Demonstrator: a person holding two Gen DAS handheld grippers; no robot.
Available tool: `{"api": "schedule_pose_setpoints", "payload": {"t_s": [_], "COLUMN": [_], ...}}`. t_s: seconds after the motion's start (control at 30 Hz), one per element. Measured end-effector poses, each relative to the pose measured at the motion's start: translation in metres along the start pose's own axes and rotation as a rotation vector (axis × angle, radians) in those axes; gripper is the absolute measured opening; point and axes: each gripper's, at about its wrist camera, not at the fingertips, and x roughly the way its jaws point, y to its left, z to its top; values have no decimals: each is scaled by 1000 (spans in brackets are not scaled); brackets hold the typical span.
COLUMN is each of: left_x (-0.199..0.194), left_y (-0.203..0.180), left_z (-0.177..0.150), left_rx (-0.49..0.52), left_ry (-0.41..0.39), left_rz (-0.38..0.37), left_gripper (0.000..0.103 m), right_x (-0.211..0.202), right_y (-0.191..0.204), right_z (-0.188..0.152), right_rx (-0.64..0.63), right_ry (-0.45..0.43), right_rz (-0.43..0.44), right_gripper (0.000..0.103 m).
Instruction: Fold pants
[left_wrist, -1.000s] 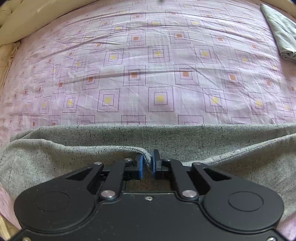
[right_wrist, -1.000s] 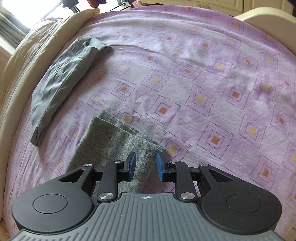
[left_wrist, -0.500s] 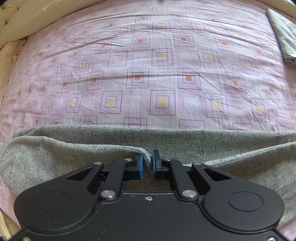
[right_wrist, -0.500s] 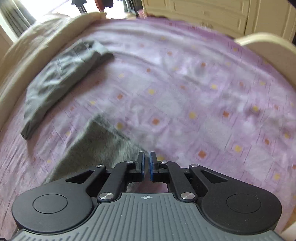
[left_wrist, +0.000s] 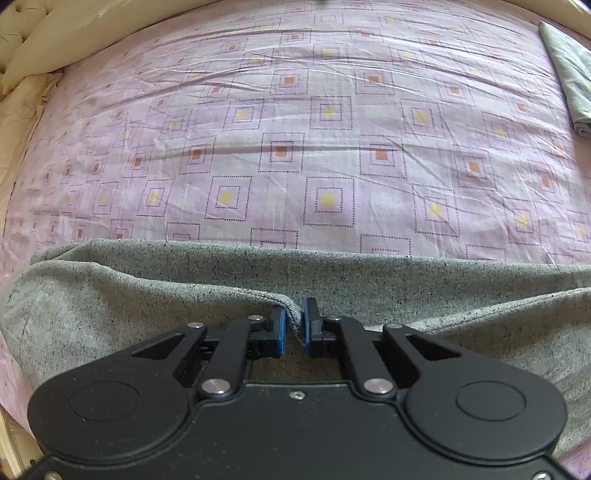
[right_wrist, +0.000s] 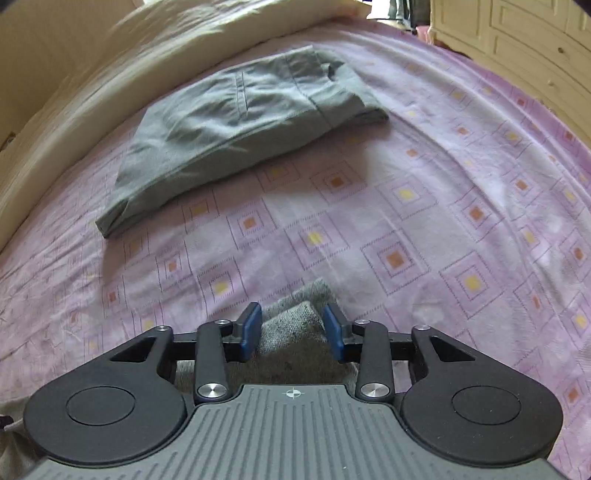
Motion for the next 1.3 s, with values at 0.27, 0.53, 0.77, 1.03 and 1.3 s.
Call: {"api": "schedule_pose_setpoints", "payload": {"t_s": [0.27, 0.53, 0.77, 1.03, 1.3], "left_x": [-26, 39, -16, -55, -45], "left_y": [-8, -30, -9, 25, 36], "left_z": [15, 34, 29, -1, -103], "left_rx": [15, 76, 40, -29, -76], "left_ry": [-98, 72, -17, -114, -18], "left_rz": [-2, 42, -105, -89, -82], "left_gripper": [12, 22, 43, 56, 55], "right_x": [-39, 21, -35, -69, -72], "right_y": [-2, -4, -1, 29, 83], "right_z": [1, 13, 1, -36, -121], "right_rx": [39, 50, 58, -59, -260], "right_ry": [-111, -9, -245, -219, 9], "right_rz": [3, -67, -86, 102, 264], "right_gripper": [4, 9, 14, 14, 14]}}
